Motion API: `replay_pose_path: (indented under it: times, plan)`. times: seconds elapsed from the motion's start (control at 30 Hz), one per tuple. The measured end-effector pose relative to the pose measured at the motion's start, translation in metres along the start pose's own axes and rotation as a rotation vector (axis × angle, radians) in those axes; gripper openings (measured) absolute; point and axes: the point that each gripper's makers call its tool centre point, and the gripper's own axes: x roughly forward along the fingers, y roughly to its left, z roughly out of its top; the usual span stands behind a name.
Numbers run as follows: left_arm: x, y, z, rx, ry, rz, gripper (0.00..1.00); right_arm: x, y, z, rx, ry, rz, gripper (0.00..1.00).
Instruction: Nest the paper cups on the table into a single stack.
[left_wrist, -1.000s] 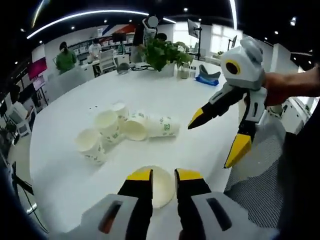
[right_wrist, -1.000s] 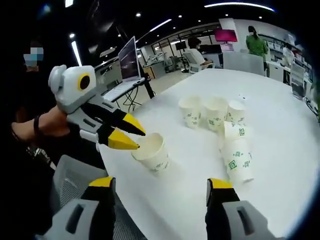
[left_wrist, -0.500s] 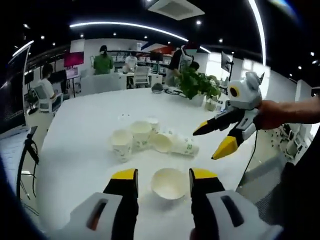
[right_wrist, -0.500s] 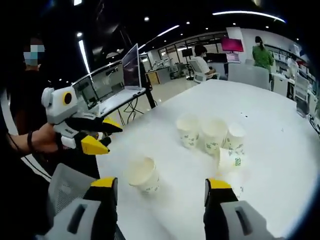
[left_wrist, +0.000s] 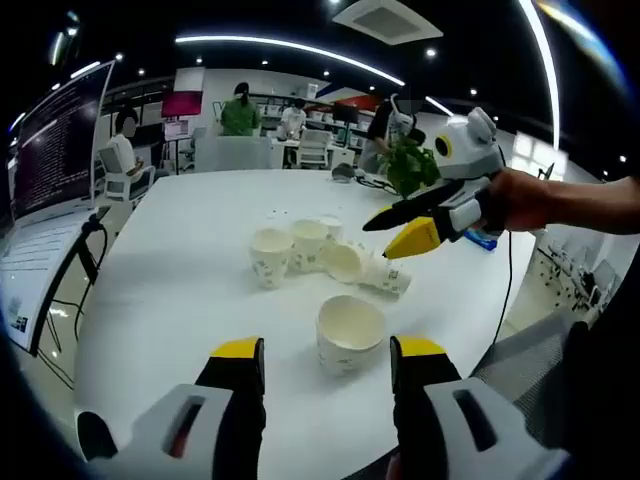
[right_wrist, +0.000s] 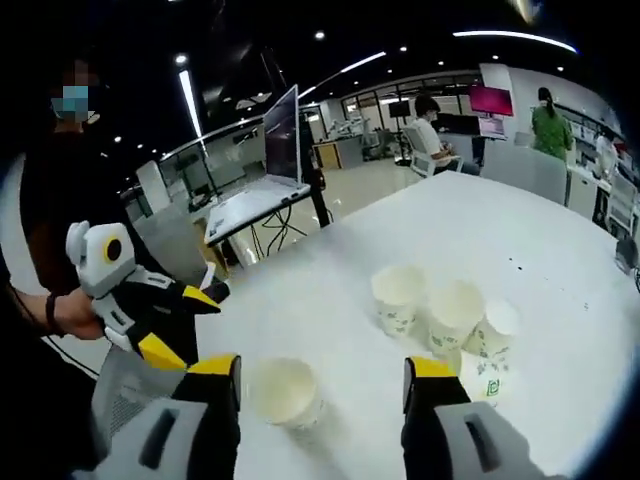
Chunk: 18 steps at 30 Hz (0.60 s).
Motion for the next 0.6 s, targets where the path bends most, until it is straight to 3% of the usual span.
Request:
replay_pose_path:
  times: [0.33, 0.6]
  plan:
    - [-0.003, -0.001, -0.008, -0.021, 0.0, 0.013, 0.54, 0.021, -0.013, 0.034, -0.034, -0.011, 0.0, 0.6]
    - [0.002, 0.001, -0.007, 0.001, 0.003, 0.004, 0.57, 0.037, -0.01, 0.045, -0.084, 0.021, 0.008, 0.6]
